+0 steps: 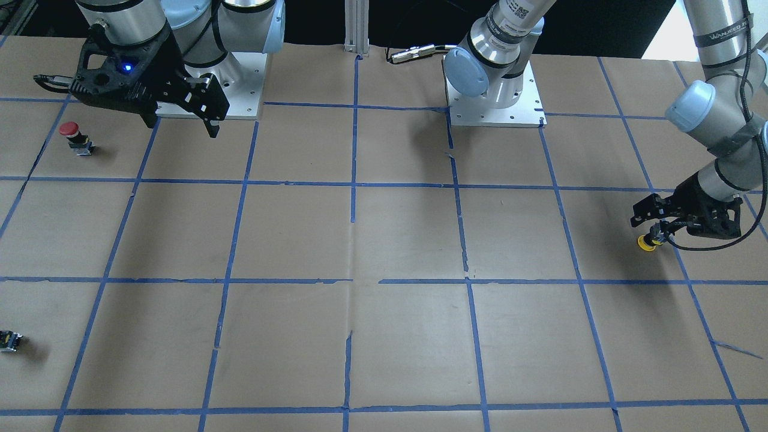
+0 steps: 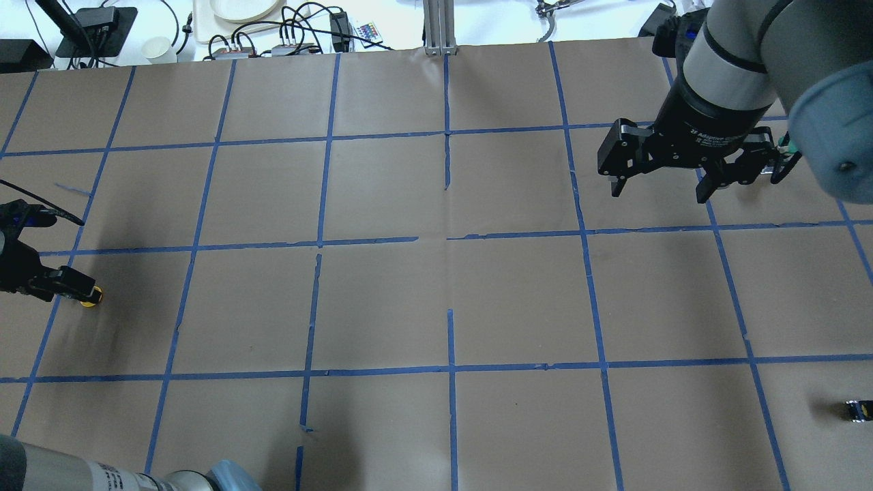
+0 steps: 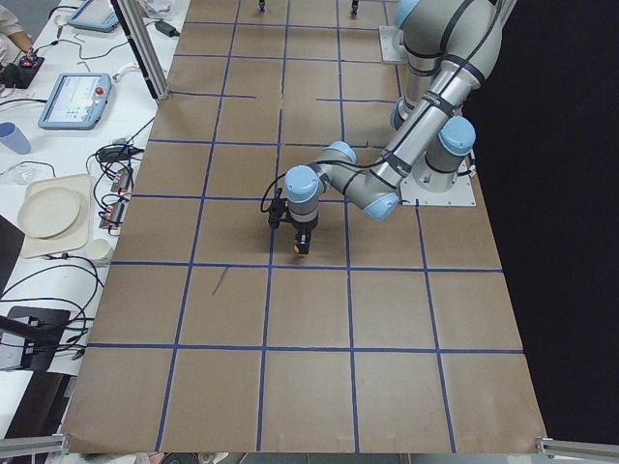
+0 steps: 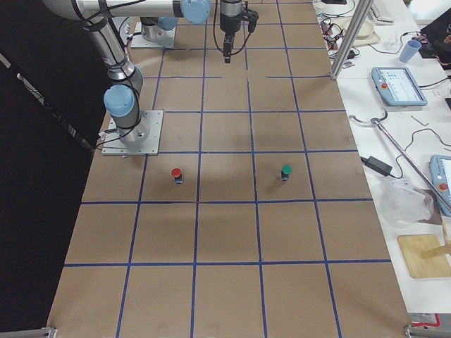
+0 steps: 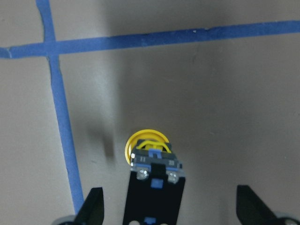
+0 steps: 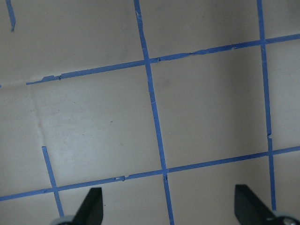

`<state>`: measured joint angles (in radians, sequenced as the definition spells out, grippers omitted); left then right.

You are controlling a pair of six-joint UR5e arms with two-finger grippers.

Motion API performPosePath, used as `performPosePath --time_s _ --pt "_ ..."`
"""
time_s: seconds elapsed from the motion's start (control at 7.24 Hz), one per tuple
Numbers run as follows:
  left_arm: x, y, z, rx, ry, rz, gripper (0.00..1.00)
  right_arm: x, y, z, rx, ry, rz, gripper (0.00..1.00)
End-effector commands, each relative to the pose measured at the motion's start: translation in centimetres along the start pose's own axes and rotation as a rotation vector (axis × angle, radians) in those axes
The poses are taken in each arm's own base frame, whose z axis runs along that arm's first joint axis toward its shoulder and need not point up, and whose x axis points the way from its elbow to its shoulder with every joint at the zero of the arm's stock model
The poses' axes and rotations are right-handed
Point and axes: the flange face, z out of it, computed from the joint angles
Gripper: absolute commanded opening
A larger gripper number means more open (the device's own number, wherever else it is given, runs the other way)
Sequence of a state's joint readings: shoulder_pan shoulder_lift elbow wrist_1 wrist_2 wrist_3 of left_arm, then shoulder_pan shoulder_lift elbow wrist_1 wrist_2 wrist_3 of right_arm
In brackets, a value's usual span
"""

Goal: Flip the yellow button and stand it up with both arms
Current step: 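Close the left gripper on the yellow button's black base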

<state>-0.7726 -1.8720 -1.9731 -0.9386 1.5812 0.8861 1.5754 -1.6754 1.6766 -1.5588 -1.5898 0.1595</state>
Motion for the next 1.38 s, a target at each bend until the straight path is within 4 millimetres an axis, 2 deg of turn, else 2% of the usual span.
performPosePath --time_s 0.0,0.28,0.41,0.83,0.97,1.11,1.24 --pt "-0.45 -0.39 -0.90 0.014 -0.017 0.007 0.92 0.02 0.03 -0.07 0.003 0.001 0.009 1.00" --pt "-0.42 -0.36 -1.64 0.021 -0.027 0.028 0.89 0.12 0.04 0.12 -0.011 0.000 0.012 1.00" --pt "-0.45 -0.49 -1.62 0.021 -0.028 0.051 0.80 0.06 0.02 0.09 -0.009 -0.007 0.012 1.00" --pt "-0.40 -0.52 -1.30 0.020 -0.019 0.132 0.80 0.43 -0.11 0.20 -0.014 -0.008 0.023 1.00" --pt "-0.50 -0.59 -1.34 0.022 -0.025 0.175 0.73 0.45 -0.08 0.23 -0.017 -0.006 0.021 1.00" --pt "-0.59 -0.66 -1.28 0.023 -0.026 0.180 0.73 0.44 -0.13 0.30 -0.019 -0.006 0.021 1.00" --pt "-0.47 -0.67 -1.29 0.023 -0.026 0.192 0.59 0.45 -0.10 0.22 -0.016 -0.006 0.021 1.00"
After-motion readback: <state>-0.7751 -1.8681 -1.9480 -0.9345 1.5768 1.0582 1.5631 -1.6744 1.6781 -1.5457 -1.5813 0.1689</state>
